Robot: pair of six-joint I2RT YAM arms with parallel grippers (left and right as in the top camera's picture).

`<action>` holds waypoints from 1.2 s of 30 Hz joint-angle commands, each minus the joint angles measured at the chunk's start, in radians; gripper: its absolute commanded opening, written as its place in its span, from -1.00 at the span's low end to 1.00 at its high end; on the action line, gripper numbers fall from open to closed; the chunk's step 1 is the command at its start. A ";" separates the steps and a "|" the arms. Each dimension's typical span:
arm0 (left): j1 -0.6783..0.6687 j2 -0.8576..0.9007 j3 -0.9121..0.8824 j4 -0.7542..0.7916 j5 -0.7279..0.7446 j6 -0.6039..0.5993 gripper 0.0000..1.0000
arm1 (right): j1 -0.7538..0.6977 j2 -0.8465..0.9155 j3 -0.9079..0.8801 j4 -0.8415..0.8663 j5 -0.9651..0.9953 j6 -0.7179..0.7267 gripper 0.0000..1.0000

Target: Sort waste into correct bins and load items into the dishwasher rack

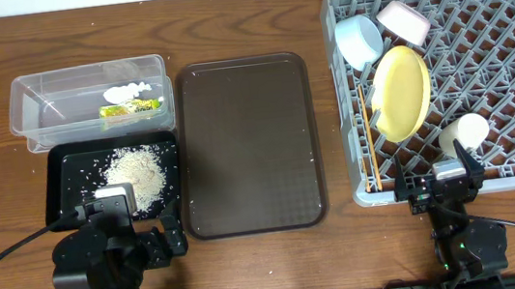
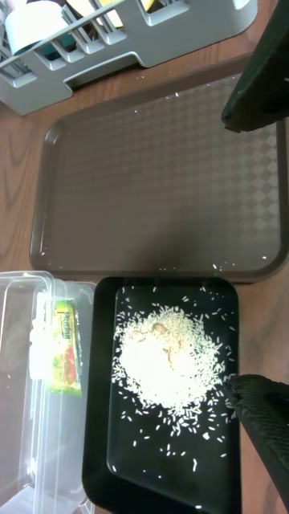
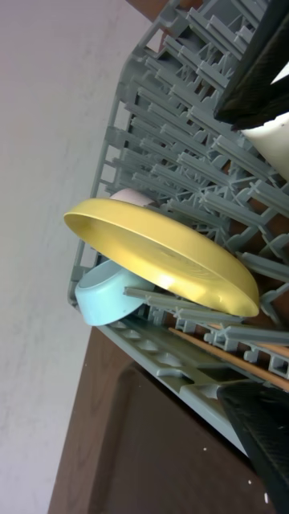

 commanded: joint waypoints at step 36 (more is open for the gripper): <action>0.000 -0.449 -0.805 1.014 -0.051 0.021 0.98 | -0.008 -0.006 -0.002 -0.003 0.000 -0.010 0.98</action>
